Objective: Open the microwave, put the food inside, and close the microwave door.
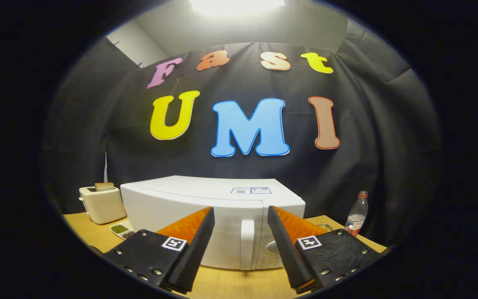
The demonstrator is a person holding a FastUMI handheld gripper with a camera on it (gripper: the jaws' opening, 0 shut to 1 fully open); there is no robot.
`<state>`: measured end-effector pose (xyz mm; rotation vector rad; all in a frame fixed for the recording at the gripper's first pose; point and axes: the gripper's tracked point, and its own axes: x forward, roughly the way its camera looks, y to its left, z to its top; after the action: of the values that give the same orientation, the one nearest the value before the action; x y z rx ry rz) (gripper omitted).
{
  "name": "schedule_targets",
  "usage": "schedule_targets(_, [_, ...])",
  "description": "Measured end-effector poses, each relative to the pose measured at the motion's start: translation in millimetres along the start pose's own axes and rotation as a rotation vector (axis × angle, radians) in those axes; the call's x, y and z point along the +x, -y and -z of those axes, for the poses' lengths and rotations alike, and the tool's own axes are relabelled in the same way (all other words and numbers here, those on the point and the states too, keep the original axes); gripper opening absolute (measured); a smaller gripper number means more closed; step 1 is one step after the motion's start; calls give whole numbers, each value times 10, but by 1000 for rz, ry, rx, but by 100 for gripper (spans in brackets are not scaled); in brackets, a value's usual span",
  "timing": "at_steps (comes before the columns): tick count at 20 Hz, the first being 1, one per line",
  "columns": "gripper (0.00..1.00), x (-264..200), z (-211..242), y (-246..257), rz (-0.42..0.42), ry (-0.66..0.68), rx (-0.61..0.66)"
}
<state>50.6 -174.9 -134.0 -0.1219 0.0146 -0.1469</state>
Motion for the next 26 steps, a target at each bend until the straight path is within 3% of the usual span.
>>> schedule_targets(9, [79, 320, 730, 55, 15, -142, 30])
schedule_targets(11, [60, 405, 835, 68, 17, -152, 39])
schedule_targets(14, [59, 572, 937, 76, 10, -173, 73])
schedule_targets(16, [34, 451, 955, 68, 18, -174, 49])
schedule_targets(19, [34, 471, 962, 59, 38, -173, 14])
schedule_targets(20, [23, 467, 1010, 59, 38, -179, 5])
schedule_targets(26, [22, 480, 1009, 43, 51, -179, 56])
